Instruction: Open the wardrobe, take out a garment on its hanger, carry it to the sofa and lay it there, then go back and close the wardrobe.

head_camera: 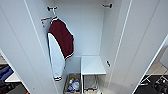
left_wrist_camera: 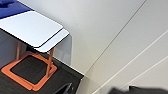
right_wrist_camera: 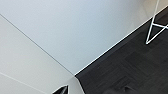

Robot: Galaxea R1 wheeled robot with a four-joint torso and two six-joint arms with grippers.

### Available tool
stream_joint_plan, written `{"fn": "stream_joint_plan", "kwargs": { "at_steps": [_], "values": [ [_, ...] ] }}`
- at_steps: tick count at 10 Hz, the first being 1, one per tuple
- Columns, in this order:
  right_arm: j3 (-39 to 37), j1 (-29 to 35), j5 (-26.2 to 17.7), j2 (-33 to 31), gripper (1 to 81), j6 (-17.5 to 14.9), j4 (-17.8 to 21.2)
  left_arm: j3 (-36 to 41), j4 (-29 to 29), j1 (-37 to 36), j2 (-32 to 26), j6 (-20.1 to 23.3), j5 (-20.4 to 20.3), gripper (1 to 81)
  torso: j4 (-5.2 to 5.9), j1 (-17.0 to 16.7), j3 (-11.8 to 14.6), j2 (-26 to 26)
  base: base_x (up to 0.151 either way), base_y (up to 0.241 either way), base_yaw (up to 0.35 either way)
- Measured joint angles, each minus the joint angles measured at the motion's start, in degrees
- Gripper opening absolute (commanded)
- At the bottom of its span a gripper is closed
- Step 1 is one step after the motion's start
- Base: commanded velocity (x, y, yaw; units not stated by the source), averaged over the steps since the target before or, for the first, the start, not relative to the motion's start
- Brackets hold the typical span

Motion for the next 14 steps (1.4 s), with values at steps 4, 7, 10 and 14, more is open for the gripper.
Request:
{"fn": "stream_joint_plan", "kwargs": {
  "at_steps": [4,7,10,14],
  "values": [
    [10.15,2.4,0.0,3.19,81.1,9.55,0.13,4.41,-0.56,-7.14,9.37,-5.23,7.24,81.1,0.0,0.05,-0.04,0.05,0.0,0.0,0.0],
    [18.2,1.9,-0.17,5.38,81.1,11.61,0.22,3.5,-0.77,-7.39,15.54,-6.01,12.65,81.1,0.02,0.09,-0.06,0.09,0.0,0.0,0.0],
    [21.18,0.72,0.2,9.55,81.1,13.07,0.3,3.23,-0.52,-5.19,26.19,-5.8,14.92,81.1,0.05,0.09,-0.09,0.09,0.0,0.0,0.0],
    [21.57,-5.23,0.0,20.5,81.1,12.76,-4.63,0.78,0.88,0.11,35.5,-5.51,14.35,81.1,0.05,0.15,-0.13,0.15,0.0,0.0,0.0]
  ]
}}
